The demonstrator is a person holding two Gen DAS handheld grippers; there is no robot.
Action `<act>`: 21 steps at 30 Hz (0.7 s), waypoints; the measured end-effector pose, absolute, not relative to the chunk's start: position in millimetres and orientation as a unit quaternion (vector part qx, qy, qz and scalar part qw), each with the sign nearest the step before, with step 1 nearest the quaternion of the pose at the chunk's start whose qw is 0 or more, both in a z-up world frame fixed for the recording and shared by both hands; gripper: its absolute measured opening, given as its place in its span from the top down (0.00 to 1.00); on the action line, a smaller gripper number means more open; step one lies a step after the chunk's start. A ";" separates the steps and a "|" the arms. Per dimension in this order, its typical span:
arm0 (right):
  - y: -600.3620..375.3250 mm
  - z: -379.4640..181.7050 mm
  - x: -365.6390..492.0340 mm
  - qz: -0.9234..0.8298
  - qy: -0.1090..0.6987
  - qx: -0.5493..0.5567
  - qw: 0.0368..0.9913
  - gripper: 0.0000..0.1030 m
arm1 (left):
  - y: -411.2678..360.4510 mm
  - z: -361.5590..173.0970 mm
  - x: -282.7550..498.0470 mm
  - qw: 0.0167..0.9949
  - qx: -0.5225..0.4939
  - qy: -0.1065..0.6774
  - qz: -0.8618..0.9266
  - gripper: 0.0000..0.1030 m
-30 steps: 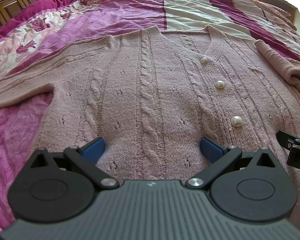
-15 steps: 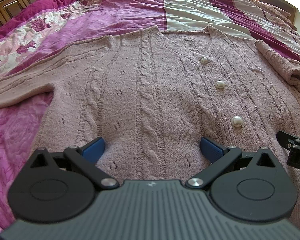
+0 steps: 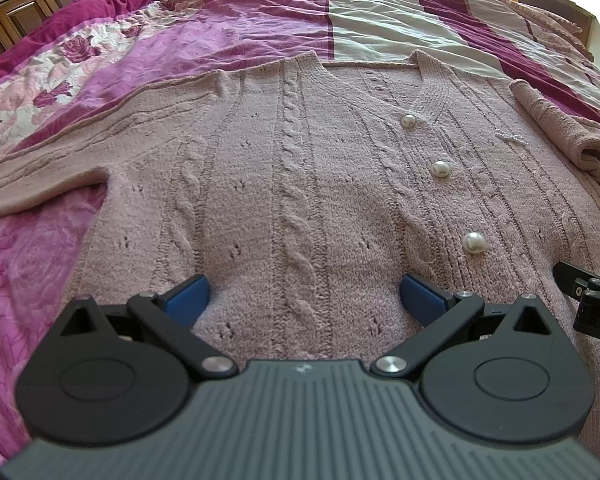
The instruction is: Fold small clothes
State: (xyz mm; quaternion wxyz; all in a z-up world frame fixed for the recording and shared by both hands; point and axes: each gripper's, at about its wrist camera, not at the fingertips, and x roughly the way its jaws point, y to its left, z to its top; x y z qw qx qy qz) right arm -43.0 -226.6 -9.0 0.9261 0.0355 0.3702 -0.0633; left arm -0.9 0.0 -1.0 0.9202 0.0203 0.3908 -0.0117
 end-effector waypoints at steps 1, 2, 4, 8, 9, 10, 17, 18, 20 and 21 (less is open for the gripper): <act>-226.6 -9.0 -43.1 -0.063 0.370 0.036 0.926 0.00 | 0.0 -1.0 -0.9 0.920 0.020 0.391 -0.012 0.00; -226.5 -9.0 -43.1 -0.063 0.370 0.036 0.926 0.00 | 0.0 -1.0 -0.9 0.920 0.020 0.391 -0.012 0.00; -226.4 -9.0 -43.1 -0.064 0.370 0.035 0.926 0.00 | 0.0 -1.0 -0.9 0.920 0.020 0.391 -0.012 0.00; -226.5 -9.1 -42.9 -0.063 0.370 0.035 0.926 0.00 | -0.2 -1.2 -1.0 0.920 0.020 0.391 -0.012 0.00; -226.4 -9.1 -42.8 -0.063 0.370 0.035 0.926 0.00 | -0.1 -1.1 -0.8 0.920 0.021 0.391 -0.012 0.00; -226.2 -9.1 -43.1 -0.063 0.370 0.035 0.926 0.00 | 0.0 -1.1 -0.8 0.920 0.020 0.391 -0.012 0.00; -226.0 -9.6 -42.3 -0.063 0.370 0.035 0.926 0.00 | 0.7 -1.3 -0.8 0.920 0.020 0.392 -0.011 0.00; -225.9 -9.8 -42.1 -0.063 0.370 0.035 0.926 0.00 | 0.7 -1.3 -0.7 0.920 0.020 0.392 -0.011 0.00; -225.8 -10.1 -41.8 -0.063 0.370 0.036 0.926 0.00 | 1.3 -1.5 -0.7 0.919 0.020 0.393 -0.012 0.00; -226.1 -9.7 -42.0 -0.063 0.371 0.037 0.926 0.00 | 1.8 -1.5 -0.6 0.919 0.019 0.393 -0.012 0.00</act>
